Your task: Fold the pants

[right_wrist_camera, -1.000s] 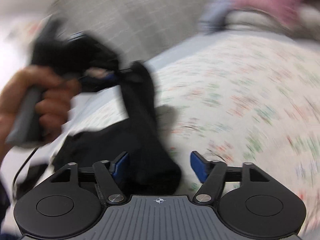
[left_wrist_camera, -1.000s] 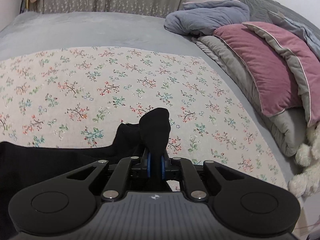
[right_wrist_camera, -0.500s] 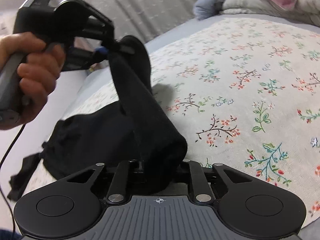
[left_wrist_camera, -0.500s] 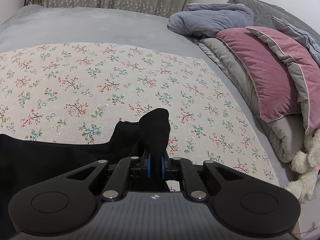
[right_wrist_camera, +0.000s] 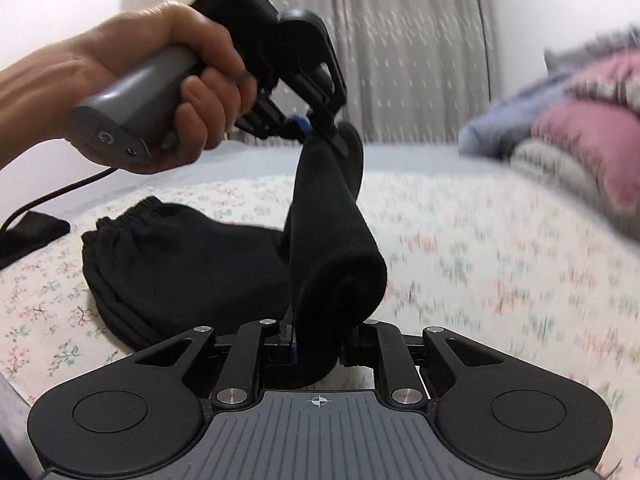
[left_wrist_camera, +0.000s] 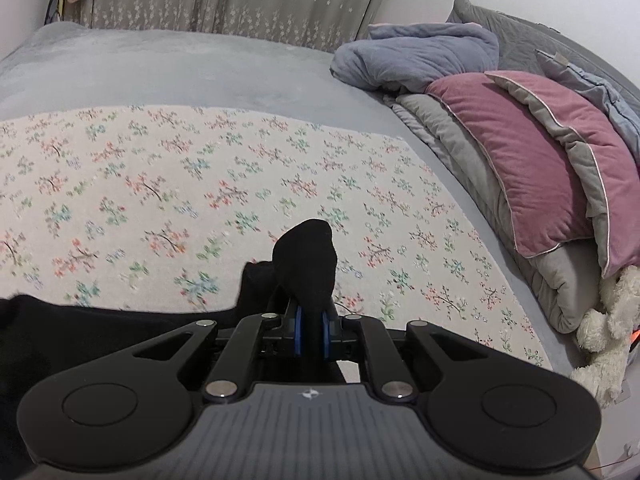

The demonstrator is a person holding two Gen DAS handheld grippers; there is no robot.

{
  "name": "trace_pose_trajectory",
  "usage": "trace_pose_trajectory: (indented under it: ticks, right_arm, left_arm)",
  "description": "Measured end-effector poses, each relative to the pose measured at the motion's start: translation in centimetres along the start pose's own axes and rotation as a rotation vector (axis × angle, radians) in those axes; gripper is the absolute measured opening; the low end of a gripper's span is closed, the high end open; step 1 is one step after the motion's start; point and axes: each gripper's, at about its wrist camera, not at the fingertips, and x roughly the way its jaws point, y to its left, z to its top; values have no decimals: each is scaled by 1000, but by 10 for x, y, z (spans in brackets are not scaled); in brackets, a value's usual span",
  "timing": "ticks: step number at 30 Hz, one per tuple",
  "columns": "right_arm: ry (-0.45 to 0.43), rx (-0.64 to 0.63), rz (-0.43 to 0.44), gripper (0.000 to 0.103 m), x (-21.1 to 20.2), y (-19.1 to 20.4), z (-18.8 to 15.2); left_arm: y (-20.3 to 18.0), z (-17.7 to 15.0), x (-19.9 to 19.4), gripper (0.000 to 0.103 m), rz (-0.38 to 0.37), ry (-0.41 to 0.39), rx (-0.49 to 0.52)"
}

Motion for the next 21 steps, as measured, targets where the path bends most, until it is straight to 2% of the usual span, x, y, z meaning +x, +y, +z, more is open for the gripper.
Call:
trace_pose_trajectory:
  ticks: [11, 18, 21]
  right_arm:
    - [-169, -239, -21, 15, -8, 66, 28]
    - [-180, -409, 13, 16, 12, 142, 29]
    - [-150, -441, 47, 16, 31, 175, 25]
  left_arm:
    - [55, 14, -42, 5, 10, -65, 33]
    - [113, 17, -53, 5, 4, -87, 61]
    - [141, 12, -48, 5, 41, -81, 81]
